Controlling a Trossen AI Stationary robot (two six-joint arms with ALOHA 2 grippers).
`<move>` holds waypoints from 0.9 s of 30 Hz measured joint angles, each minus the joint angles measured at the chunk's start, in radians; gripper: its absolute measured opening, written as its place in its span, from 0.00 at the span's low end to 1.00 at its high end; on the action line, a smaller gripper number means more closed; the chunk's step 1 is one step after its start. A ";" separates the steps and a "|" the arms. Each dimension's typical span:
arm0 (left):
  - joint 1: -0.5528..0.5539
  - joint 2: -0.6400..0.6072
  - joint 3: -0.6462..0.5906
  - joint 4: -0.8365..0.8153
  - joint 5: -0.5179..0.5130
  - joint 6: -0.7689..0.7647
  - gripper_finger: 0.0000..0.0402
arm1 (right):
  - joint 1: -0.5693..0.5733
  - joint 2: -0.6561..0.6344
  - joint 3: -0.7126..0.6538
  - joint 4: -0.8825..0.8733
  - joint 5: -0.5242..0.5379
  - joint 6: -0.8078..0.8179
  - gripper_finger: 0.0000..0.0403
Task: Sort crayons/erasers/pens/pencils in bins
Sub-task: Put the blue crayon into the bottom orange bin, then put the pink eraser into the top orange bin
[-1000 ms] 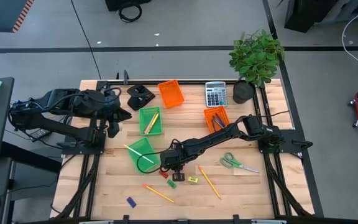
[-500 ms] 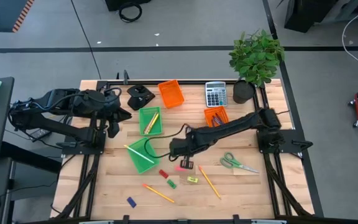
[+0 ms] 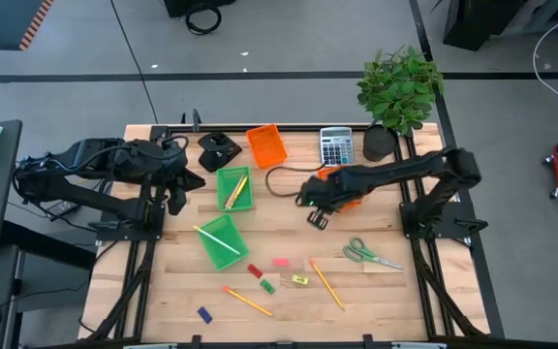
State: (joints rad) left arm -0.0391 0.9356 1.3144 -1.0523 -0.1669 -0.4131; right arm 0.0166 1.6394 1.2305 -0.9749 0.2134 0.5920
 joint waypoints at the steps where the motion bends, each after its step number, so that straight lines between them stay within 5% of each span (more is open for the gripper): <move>1: 0.000 0.000 0.000 0.000 0.000 -0.009 0.11 | -0.020 -0.021 -0.029 -0.005 -0.003 0.001 0.06; 10: 0.000 0.000 0.000 0.000 -0.002 -0.134 0.13 | -0.214 -0.176 -0.241 0.097 -0.063 0.011 0.06; 18: 0.001 0.000 0.000 0.000 -0.086 -0.301 0.13 | -0.297 -0.166 -0.318 0.261 -0.115 -0.070 0.08; 27: 0.001 0.006 0.000 0.000 -0.102 -0.398 0.13 | -0.315 -0.165 -0.352 0.260 -0.119 -0.072 0.27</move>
State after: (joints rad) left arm -0.0383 0.9420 1.3144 -1.0521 -0.2686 -0.8114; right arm -0.2988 1.4746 0.8787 -0.7150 0.0948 0.5199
